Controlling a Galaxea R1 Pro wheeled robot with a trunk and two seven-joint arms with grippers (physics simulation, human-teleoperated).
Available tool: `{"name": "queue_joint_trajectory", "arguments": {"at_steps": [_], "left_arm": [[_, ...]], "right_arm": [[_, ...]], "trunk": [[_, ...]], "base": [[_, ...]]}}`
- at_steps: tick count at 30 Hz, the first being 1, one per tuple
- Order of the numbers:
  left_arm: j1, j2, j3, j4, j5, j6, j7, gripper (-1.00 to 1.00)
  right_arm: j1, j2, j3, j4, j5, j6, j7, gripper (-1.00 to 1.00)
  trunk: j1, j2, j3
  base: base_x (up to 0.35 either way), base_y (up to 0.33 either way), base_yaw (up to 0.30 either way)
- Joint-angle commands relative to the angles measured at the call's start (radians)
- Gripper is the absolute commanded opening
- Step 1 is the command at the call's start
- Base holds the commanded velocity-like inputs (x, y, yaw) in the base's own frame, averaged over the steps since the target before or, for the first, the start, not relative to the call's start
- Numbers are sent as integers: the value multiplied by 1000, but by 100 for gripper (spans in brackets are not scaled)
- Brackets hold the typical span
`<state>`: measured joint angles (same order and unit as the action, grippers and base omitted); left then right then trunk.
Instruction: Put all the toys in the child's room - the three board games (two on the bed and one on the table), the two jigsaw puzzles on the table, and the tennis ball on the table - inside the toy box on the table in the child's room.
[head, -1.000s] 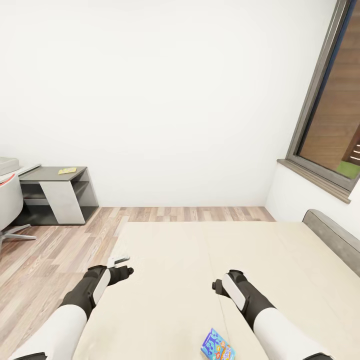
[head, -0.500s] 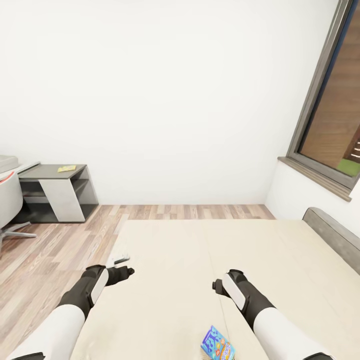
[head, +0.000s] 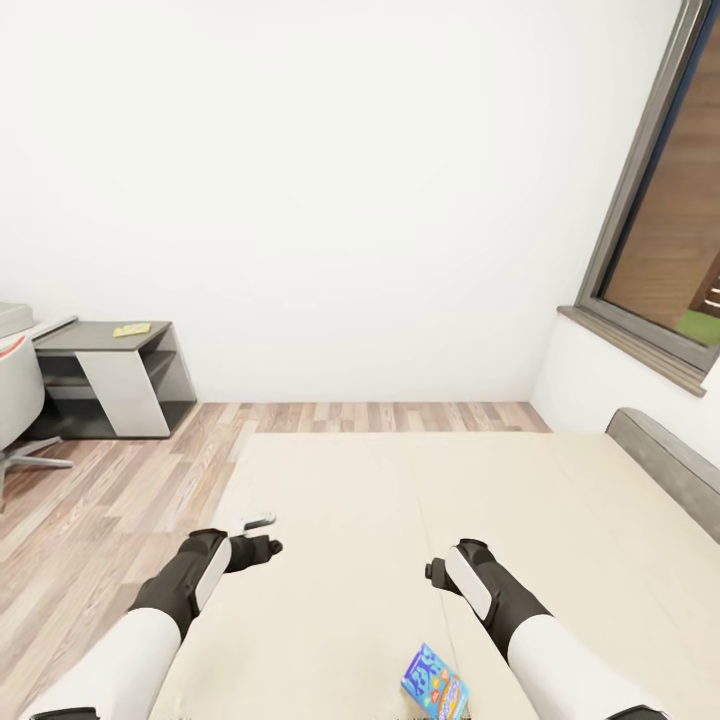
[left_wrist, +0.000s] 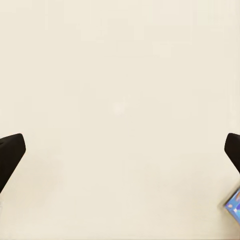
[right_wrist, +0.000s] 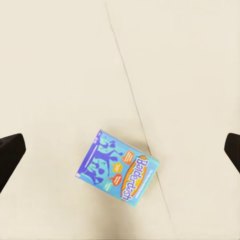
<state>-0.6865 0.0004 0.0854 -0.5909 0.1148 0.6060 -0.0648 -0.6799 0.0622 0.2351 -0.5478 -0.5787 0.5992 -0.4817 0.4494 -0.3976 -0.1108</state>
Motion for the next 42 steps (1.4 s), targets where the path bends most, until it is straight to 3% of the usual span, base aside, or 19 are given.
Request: {"name": "queue_joint_trajectory", "arguments": {"at_steps": [1, 14, 42], "left_arm": [[-1, -1, -4, -1, 7, 6, 0, 100], [-1, -6, -15, -1, 8, 6, -1, 100], [-1, -7, -16, -1, 8, 5, -1, 100]], "right_arm": [[-1, -1, 6, -1, -10, 2, -10, 100], [0, -2, 6, -1, -12, 1, -6, 100], [3, -3, 7, 1, 1, -3, -6, 100]], "trunk": [[1, -2, -4], [1, -2, -23], [1, -2, -25]], "base": [[0, 0, 0], [0, 0, 0], [0, 0, 0]]}}
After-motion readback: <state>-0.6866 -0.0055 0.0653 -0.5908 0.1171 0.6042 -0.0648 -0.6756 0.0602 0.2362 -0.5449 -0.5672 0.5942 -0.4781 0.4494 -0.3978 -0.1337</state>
